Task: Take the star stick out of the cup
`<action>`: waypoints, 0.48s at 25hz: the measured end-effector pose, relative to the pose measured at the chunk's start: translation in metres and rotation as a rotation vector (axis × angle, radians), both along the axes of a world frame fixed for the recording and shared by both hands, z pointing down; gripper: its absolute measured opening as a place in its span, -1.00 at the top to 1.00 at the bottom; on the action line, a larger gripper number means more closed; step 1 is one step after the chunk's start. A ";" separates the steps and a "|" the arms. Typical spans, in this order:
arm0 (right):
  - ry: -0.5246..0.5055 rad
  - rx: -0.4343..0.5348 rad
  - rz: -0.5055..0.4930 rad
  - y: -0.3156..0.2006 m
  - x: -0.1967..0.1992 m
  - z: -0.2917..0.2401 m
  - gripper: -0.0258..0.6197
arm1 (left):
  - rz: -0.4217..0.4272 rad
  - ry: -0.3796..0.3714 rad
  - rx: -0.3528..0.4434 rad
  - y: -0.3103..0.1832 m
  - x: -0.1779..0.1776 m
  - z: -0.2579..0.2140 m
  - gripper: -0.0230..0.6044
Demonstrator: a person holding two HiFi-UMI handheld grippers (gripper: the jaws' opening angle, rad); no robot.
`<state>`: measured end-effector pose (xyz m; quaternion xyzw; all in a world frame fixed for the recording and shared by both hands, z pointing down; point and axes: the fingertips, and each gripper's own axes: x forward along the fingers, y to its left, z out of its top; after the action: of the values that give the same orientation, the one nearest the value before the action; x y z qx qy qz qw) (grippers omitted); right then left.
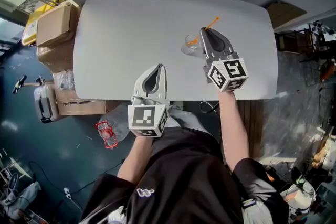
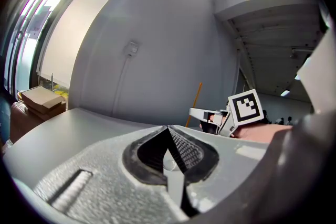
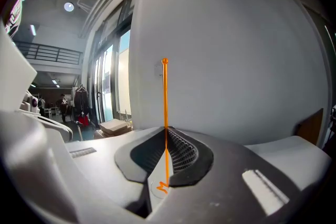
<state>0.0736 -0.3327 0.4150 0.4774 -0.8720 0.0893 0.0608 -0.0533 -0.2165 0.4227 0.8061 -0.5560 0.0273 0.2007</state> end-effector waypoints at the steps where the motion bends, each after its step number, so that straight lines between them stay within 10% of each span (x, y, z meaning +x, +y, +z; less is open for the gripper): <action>1: -0.002 0.007 -0.001 0.002 0.000 -0.004 0.88 | 0.004 0.006 0.010 0.001 0.001 -0.001 0.91; 12: -0.013 0.095 -0.013 0.026 -0.005 -0.052 0.88 | 0.048 0.029 0.054 0.009 0.007 -0.007 0.91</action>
<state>0.0686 -0.3064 0.3633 0.4734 -0.8788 0.0505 0.0329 -0.0463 -0.2076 0.4158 0.8246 -0.5342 0.0054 0.1861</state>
